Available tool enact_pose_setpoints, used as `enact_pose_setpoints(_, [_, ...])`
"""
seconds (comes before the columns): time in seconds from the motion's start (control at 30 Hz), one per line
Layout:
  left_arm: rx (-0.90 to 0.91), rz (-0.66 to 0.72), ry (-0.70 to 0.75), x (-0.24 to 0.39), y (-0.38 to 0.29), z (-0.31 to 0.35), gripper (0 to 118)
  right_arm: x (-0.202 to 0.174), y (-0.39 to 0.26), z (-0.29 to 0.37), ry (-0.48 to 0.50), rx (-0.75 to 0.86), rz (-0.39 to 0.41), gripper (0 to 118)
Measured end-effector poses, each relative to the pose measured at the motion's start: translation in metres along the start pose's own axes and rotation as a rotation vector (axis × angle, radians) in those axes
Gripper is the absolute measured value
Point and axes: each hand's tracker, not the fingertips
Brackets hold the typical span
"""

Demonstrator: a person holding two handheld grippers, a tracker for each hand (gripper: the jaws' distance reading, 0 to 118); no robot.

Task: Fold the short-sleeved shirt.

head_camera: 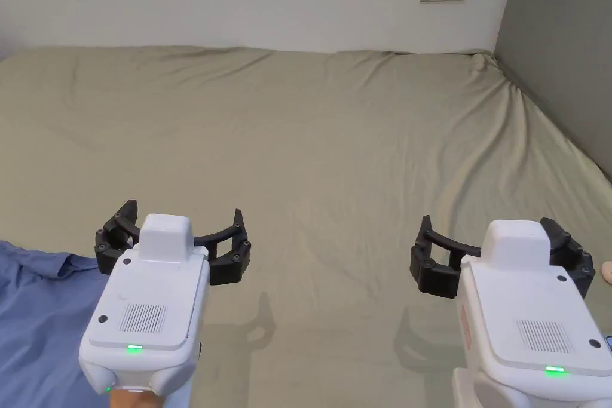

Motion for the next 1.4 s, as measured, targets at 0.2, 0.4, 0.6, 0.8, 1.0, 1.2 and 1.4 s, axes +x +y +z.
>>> enact_pose_setpoints(0.2, [0.001, 0.014, 0.008, -0.0030, 0.0009, 0.0006, 118, -0.0031, 0.0013, 0.0014, 0.009, 0.003, 0.006, 118])
enact_pose_setpoints(0.4, [0.003, 0.009, 0.008, -0.0041, 0.0002, 0.0009, 118, -0.0045, 0.0021, 0.0015, 0.014, 0.003, 0.014, 118])
enact_pose_setpoints(0.6, [0.001, 0.013, 0.009, -0.0049, -0.0002, 0.0017, 118, -0.0044, 0.0026, 0.0024, 0.017, 0.003, 0.011, 118])
enact_pose_setpoints(0.8, [0.001, 0.006, 0.010, -0.0046, -0.0003, 0.0014, 118, -0.0044, 0.0037, 0.0028, 0.019, 0.006, 0.012, 118])
enact_pose_setpoints(1.0, [0.000, 0.012, 0.006, -0.0055, 0.0002, 0.0011, 118, -0.0047, 0.0044, 0.0033, 0.020, 0.008, 0.017, 118])
enact_pose_setpoints(1.2, [0.006, 0.011, 0.007, -0.0049, 0.0013, 0.0012, 118, -0.0049, 0.0056, 0.0036, 0.020, 0.009, 0.017, 118])
enact_pose_setpoints(1.4, [0.003, 0.008, 0.004, -0.0056, 0.0010, 0.0007, 118, -0.0050, 0.0064, 0.0030, 0.020, 0.010, 0.019, 118])
